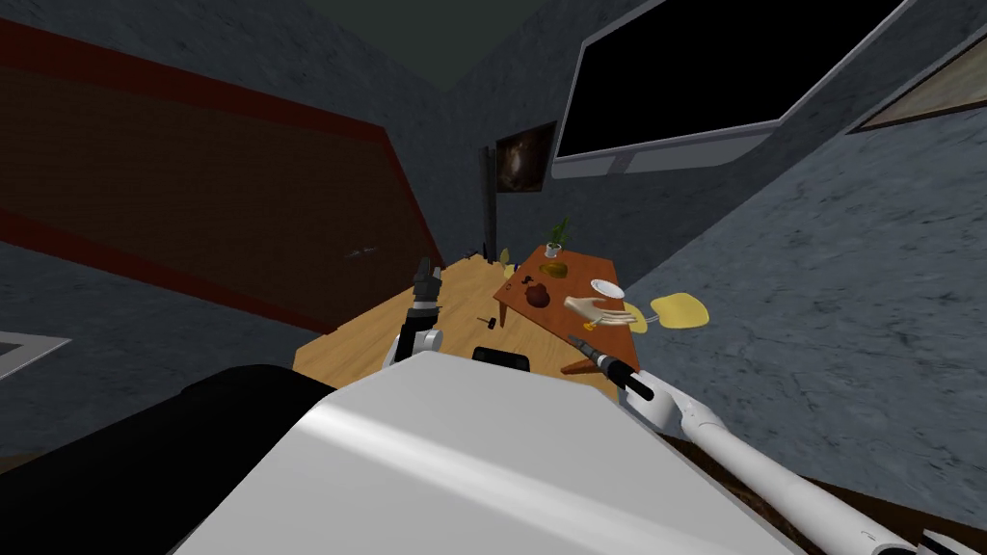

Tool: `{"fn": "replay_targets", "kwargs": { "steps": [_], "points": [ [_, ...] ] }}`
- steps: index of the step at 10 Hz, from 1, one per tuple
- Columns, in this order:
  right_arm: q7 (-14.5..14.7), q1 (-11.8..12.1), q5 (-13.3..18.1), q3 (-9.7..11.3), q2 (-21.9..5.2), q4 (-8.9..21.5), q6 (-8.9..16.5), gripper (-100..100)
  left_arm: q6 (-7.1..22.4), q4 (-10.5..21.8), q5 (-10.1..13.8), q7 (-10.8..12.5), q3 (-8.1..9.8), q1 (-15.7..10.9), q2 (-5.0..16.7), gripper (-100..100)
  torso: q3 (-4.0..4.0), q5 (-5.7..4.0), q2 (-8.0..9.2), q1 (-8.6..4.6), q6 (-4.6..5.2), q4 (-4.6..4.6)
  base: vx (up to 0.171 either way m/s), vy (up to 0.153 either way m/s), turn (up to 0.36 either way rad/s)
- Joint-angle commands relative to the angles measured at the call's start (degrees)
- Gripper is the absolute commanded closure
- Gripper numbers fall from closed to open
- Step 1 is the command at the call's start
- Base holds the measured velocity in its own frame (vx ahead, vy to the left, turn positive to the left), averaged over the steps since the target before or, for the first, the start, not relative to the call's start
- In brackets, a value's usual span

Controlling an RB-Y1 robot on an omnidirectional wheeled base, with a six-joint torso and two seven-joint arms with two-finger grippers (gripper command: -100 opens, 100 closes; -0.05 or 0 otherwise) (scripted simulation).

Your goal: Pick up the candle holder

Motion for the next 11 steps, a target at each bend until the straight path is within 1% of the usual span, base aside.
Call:
{"fn": "replay_targets", "kwargs": {
  "steps": [1, 2, 3, 4, 5, 6, 7, 8, 9, 11],
  "points": [
    [-0.04, 0.39, 0.49, 1.49, -2.51, 2.86, 0.6, -100, 0.0, 0.0, 0.0, 0.0, 0.0, 0.0, 0.0, 0, 0.0, 0.0, 0.0, 0.0, 0.0, 0.0, 0.095, -0.005, 0.264],
    [-0.04, 0.39, 0.49, 1.49, -2.51, 3.3, 0.6, -100, 0.0, 0.0, 0.0, 0.0, 0.0, 0.0, 0.0, 0, -0.06, -0.01, -0.11, -0.04, -0.02, -0.02, 0.079, -0.015, 0.108],
    [-0.33, 0.04, 0.82, 2.81, -4.02, 5.77, 0.68, -100, 0.0, 0.0, 0.0, 0.0, 0.01, 0.01, 0.0, 0, -0.04, -0.01, -0.06, -0.04, 0.04, -0.02, 0.073, -0.004, 0.161],
    [-0.59, -0.29, 1.13, 4.04, -5.41, 7.47, 0.74, -100, 0.0, 0.0, 0.0, 0.0, 0.0, 0.0, 0.0, 0, -0.03, -0.01, -0.05, -0.02, 0.0, -0.01, 0.102, -0.001, 0.241],
    [-0.59, -0.29, 1.13, 4.04, -5.41, 8.4, 0.74, -100, 0.0, 0.0, 0.0, 0.0, 0.0, 0.0, 0.0, 0, -0.08, -0.01, -0.14, -0.01, -0.01, -0.03, 0.083, -0.007, 0.08],
    [-0.84, -0.58, 1.44, 5.16, -6.65, 10.67, 0.78, -100, 0.0, 0.0, 0.0, 0.0, 0.01, 0.01, 0.0, 0, -0.06, -0.01, -0.09, 0.0, 0.03, -0.03, 0.071, -0.013, 0.104],
    [-0.84, -0.58, 1.44, 5.16, -6.65, 10.67, 0.78, -100, 0.0, 0.0, 0.0, 0.0, 0.0, 0.01, 0.0, 0, -0.04, -0.01, -0.06, -0.02, 0.01, -0.02, 0.049, -0.005, 0.083],
    [-1.05, -0.83, 1.73, 6.17, -7.75, 12.73, 0.8, -100, 0.0, 0.0, 0.0, 0.0, 0.01, 0.01, 0.0, 0, 0.01, 0.0, 0.03, 0.01, 0.04, 0.0, 0.055, 0.005, 0.163],
    [-1.05, -0.83, 1.73, 6.17, -7.75, 12.73, 0.8, -100, 0.0, 0.0, 0.0, 0.0, 0.0, 0.0, 0.0, 0, 0.01, 0.0, 0.02, 0.05, 0.0, 0.01, 0.054, -0.001, 0.058],
    [-1.4, -1.25, 2.22, 7.8, -9.46, 16.12, 0.82, -100, 0.0, 0.0, 0.0, 0.0, 0.0, 0.0, 0.0, 0, 0.01, 0.0, 0.02, 0.03, 0.01, 0.0, 0.066, -0.005, 0.131]
  ]
}}
